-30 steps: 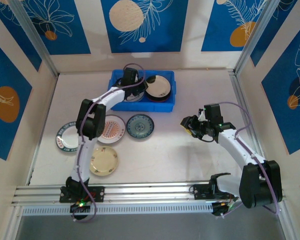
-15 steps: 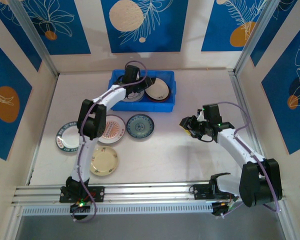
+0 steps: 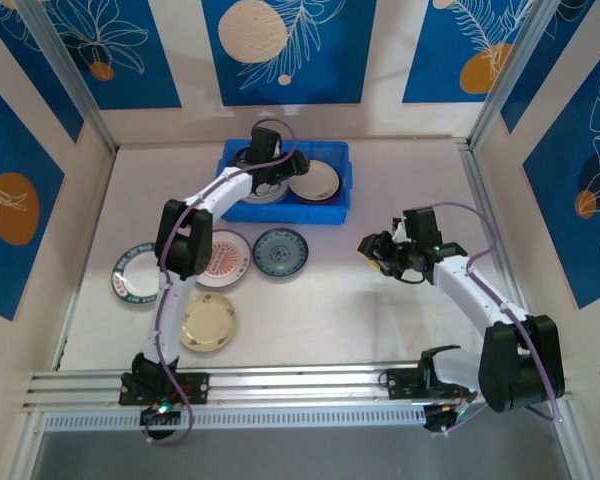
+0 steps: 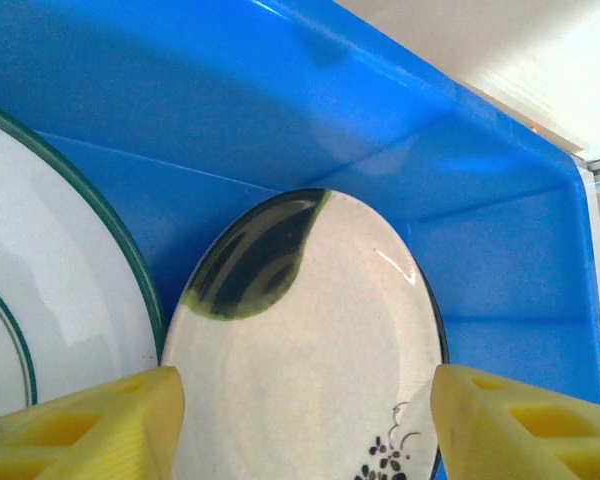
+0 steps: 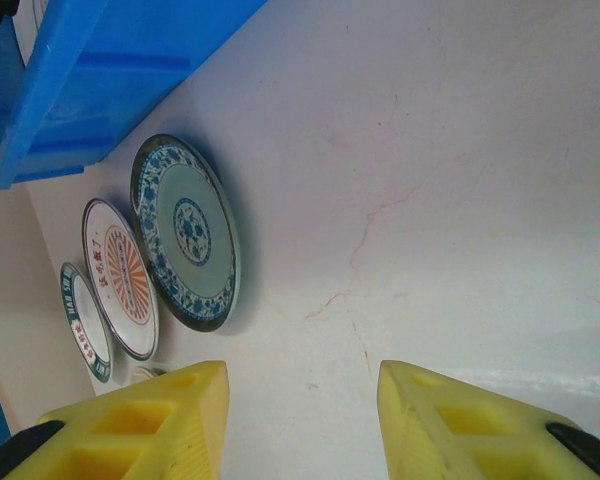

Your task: Place the plates into the plastic bin on the countertop

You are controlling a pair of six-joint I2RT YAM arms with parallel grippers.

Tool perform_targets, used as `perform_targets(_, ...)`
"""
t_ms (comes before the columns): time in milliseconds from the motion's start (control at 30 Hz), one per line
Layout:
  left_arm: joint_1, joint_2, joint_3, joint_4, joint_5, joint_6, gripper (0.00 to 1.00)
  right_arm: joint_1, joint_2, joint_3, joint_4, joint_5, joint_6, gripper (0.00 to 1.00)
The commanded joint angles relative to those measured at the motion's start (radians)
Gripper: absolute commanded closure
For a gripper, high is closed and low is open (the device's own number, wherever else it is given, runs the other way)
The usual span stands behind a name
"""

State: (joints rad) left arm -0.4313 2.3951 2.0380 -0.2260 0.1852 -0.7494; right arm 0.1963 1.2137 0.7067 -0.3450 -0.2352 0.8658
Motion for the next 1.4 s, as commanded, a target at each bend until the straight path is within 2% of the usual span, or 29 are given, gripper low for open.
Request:
perform_targets(0, -0.014, 0.017, 0.034, -0.012, -0.012, 0.025, 0.34, 0.010, 0.010, 0.027, -0.018, 0.002, -0.015, 0.55)
perform_targets(267, -0.022, -0.004, 0.013, 0.014, 0.002, 0.033, 0.36, 0.028, 0.021, 0.037, -0.001, -0.008, -0.028, 0.56)
perform_targets(467, -0.047, -0.201, -0.121, 0.057, -0.015, 0.097, 0.32, 0.081, 0.066, 0.065, 0.016, 0.009, -0.069, 0.58)
perform_targets(733, -0.112, -0.568, -0.462, 0.075, -0.015, 0.202, 0.24, 0.149, 0.095, 0.090, 0.080, 0.039, -0.080, 0.58)
perform_targets(1000, -0.135, -0.906, -0.854, 0.174, 0.091, 0.142, 0.14, 0.186, 0.108, 0.079, 0.196, 0.057, -0.073, 0.47)
perform_targets(1100, -0.165, -1.010, -0.989, 0.181, 0.067, 0.123, 0.14, 0.204, 0.136, 0.081, 0.220, 0.058, -0.067, 0.45)
perform_targets(1133, -0.185, -1.038, -1.036, 0.185, 0.049, 0.113, 0.14, 0.208, 0.152, 0.083, 0.225, 0.057, -0.062, 0.47)
perform_targets(1200, -0.234, -1.096, -1.137, 0.222, -0.018, 0.087, 0.15, 0.216, 0.188, 0.086, 0.244, 0.040, -0.052, 0.62)
perform_targets(1233, -0.260, -1.124, -1.190, 0.245, -0.052, 0.071, 0.16, 0.219, 0.207, 0.087, 0.258, 0.032, -0.041, 0.65)
perform_targets(1367, -0.284, -1.181, -1.288, 0.228, -0.097, 0.025, 0.16, 0.239, 0.271, 0.103, 0.283, 0.023, -0.029, 0.64)
